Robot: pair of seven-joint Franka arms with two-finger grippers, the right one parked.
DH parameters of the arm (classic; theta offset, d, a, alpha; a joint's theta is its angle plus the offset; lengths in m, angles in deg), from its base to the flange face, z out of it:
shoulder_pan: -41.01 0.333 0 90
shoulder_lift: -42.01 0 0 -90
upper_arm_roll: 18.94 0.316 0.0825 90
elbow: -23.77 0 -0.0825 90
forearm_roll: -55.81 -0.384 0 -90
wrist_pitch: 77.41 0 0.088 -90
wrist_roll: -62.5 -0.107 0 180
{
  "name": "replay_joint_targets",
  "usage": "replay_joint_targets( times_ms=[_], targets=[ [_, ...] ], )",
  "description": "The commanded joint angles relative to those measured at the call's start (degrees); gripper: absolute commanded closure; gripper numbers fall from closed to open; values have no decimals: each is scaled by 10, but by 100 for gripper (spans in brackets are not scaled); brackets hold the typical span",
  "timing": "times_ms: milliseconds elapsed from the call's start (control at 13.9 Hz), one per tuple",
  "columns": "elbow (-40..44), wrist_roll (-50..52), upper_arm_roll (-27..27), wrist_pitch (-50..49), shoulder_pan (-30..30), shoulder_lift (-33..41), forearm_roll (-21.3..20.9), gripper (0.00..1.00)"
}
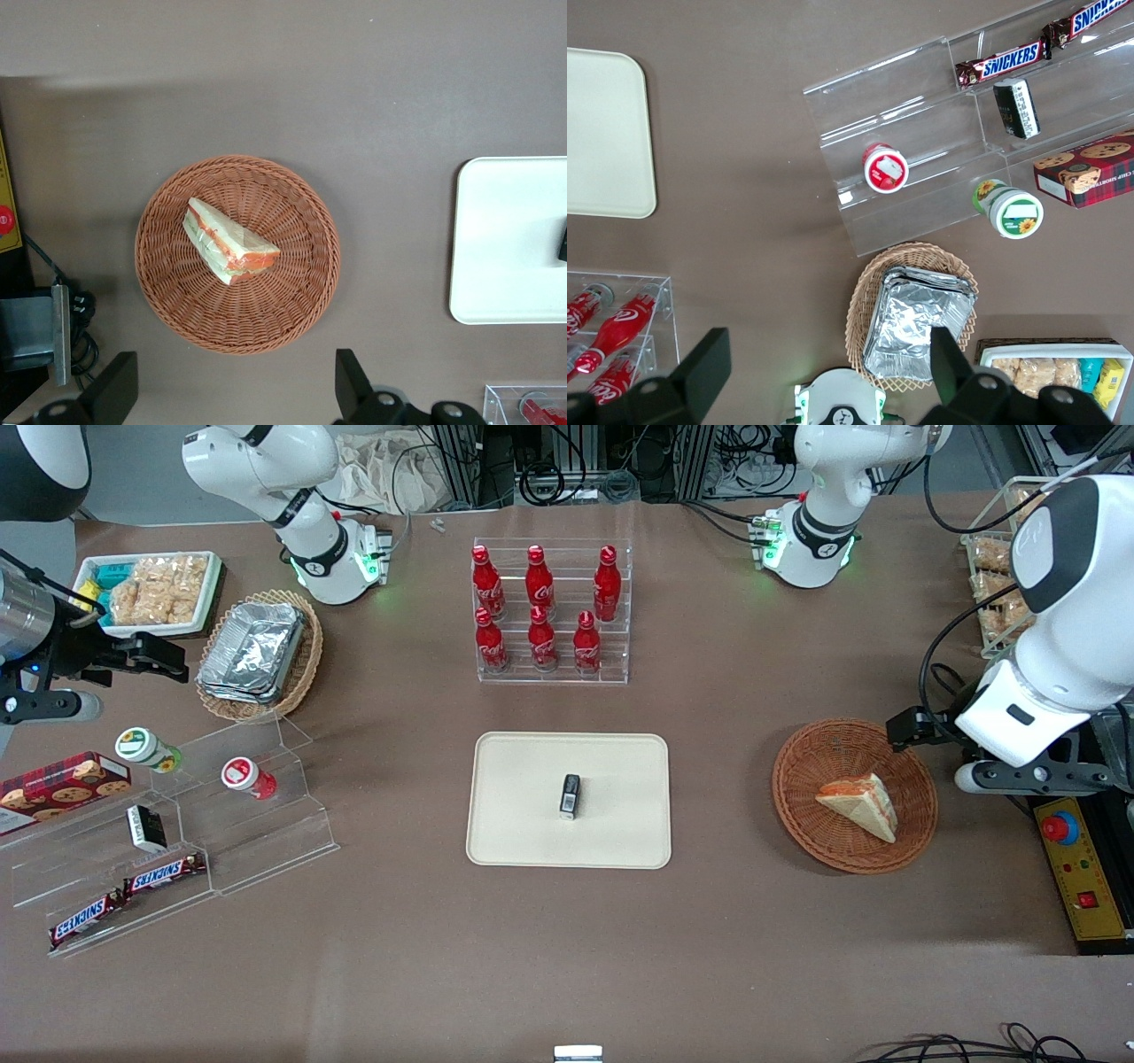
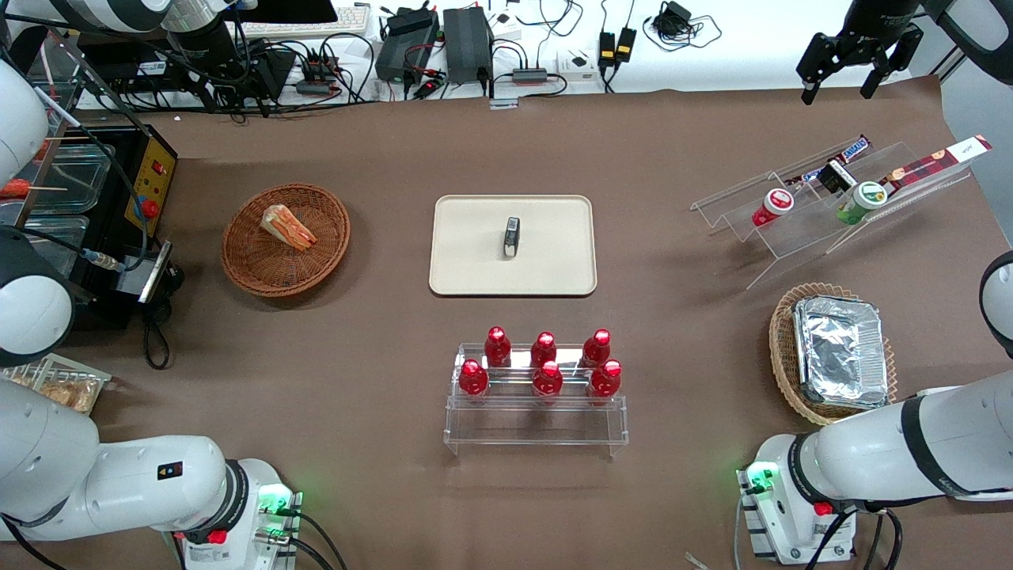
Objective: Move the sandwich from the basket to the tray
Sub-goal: 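Move the left gripper down over the wrapped sandwich in the basket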
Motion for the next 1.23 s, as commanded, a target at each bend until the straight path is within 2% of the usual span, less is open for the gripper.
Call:
replay_joint_targets(
  times_ms=[0, 432, 577, 721, 865, 1153],
  targets=[
    [19, 12, 3, -2, -9, -10, -6, 0],
    [-12, 41, 2, 10, -6, -24, -14, 0],
    [-61, 130, 6, 68, -2, -15, -14, 1],
    [-102, 244, 8, 111, 2, -10, -47, 6],
    [-137, 338, 8, 147, 8, -14, -57, 7],
    [-196, 426, 36, 239, 9, -38, -57, 1]
  ],
)
